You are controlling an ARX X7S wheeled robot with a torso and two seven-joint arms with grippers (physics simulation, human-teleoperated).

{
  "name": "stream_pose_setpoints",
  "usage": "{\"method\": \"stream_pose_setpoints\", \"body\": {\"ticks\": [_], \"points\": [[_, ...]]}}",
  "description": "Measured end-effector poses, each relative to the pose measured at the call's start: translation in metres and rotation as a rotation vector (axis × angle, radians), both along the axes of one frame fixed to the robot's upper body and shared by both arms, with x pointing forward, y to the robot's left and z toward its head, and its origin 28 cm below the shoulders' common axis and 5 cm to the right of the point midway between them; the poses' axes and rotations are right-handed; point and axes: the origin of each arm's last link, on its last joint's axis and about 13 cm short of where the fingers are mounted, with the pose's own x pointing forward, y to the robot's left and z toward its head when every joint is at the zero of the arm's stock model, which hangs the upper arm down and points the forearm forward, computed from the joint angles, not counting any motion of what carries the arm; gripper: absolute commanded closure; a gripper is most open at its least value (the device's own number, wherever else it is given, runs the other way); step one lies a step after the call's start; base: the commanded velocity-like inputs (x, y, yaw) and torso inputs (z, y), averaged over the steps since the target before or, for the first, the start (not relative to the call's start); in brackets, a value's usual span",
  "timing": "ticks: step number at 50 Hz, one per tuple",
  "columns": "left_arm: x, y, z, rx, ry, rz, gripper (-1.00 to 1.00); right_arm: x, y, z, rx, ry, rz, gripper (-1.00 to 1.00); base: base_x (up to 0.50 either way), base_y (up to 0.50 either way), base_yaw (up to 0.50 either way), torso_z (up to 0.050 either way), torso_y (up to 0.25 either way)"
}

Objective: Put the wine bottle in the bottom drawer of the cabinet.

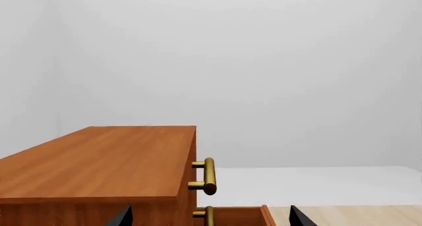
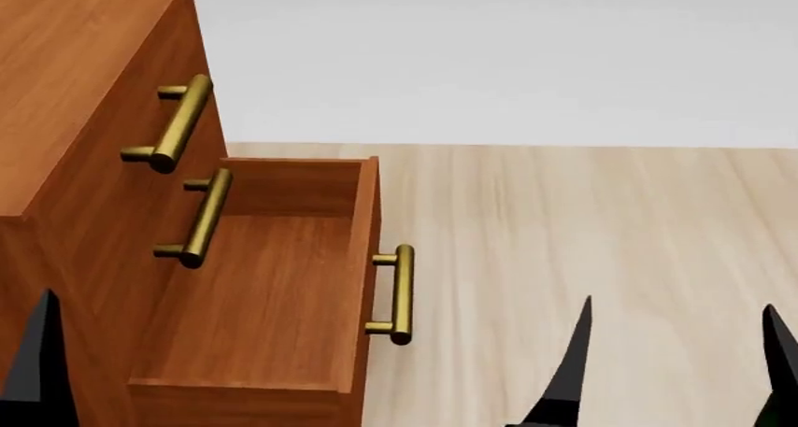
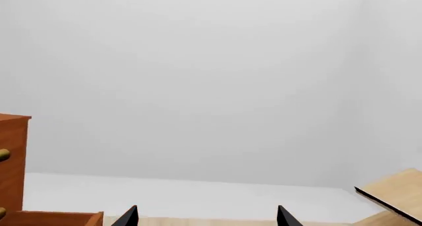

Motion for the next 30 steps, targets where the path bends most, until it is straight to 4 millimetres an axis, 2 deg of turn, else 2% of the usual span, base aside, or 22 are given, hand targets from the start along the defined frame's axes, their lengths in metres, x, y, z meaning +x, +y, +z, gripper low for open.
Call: {"method": "stream_pose_setpoints", "body": {"ticks": [14, 30], "points": [[0.000, 0.000, 0.000, -0.005, 0.002, -0.004, -1.00, 0.009, -0.026, 0.017, -0.017, -0.012, -0.125, -1.00, 0.00, 0.00, 0.00, 0.000, 0.000], [-0.001, 0.000, 0.000, -0.009, 0.003, -0.002, -1.00, 0.013, -0.052, 0.027, -0.015, 0.011, -0.241, -1.00, 0.00, 0.00, 0.00, 0.000, 0.000]]}}
